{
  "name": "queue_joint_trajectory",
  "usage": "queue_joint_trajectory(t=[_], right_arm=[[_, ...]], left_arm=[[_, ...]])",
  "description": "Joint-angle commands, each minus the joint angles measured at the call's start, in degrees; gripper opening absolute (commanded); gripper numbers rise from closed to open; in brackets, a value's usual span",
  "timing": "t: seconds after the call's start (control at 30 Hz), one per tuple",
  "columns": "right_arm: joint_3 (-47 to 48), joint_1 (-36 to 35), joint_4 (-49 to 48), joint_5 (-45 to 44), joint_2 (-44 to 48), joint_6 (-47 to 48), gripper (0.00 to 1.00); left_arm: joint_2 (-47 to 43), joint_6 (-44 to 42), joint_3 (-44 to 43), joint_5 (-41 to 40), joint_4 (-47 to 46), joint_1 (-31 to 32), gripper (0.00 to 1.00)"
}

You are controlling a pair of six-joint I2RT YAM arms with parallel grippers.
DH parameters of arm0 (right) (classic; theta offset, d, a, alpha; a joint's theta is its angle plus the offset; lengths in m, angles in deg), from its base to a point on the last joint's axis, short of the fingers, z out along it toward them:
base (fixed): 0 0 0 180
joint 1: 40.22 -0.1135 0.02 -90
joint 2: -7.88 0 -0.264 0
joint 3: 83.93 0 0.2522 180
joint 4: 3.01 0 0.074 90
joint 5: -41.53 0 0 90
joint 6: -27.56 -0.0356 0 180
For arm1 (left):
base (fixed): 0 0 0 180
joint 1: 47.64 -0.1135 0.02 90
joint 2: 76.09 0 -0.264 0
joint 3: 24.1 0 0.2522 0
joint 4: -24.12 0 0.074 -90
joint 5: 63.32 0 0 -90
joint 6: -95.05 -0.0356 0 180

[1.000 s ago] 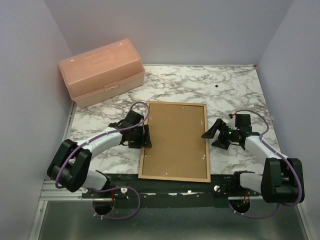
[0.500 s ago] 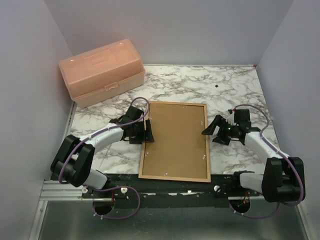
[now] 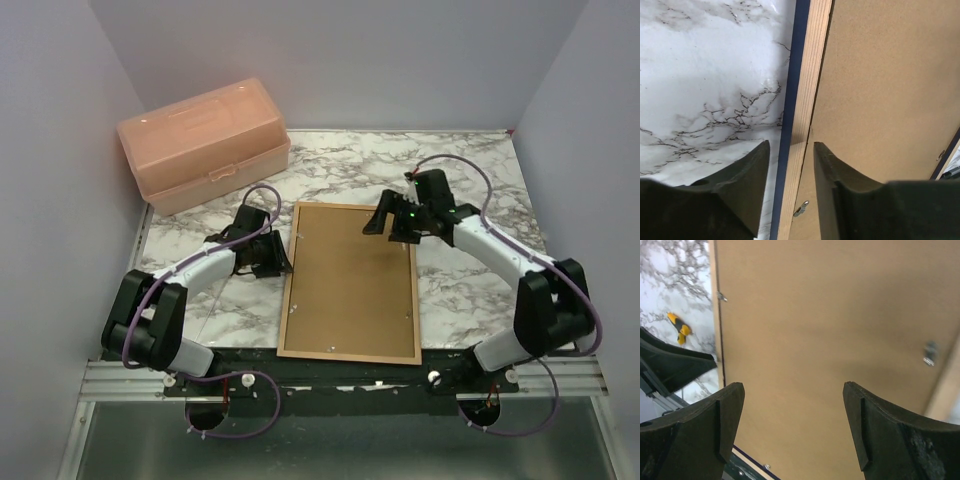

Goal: Put the photo into the frame

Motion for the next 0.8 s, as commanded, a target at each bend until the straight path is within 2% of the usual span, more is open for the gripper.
queue_joint_trajectory(t=[0.0, 0.33, 0.47, 0.6, 0.77], right_arm=[[10.77, -6.86, -0.25, -5.08, -9.52, -0.94, 0.86], [39.11, -17.76, 4.66, -6.33, -34.65, 2.82, 0.82], [45.89, -20.76, 7.12, -6.27, -40.35, 2.76, 0.78], [47.96, -23.35, 7.2, -7.78, -43.22, 2.73, 0.68], [48.59, -24.49, 6.11, -5.71, -46.32, 1.58, 0.41]], left_arm=[[1.64, -1.36, 0.84, -0.91, -0.5, -0.12, 0.4], [4.0, -2.47, 1.18, -1.82, -1.05, -0.12, 0.3], [4.24, -2.74, 1.3, -1.82, -1.19, -0.17, 0.29], [4.56, -2.91, 1.29, -1.65, -1.45, -0.12, 0.26], [5.36, -3.0, 1.3, -1.38, -1.86, -0.12, 0.25]])
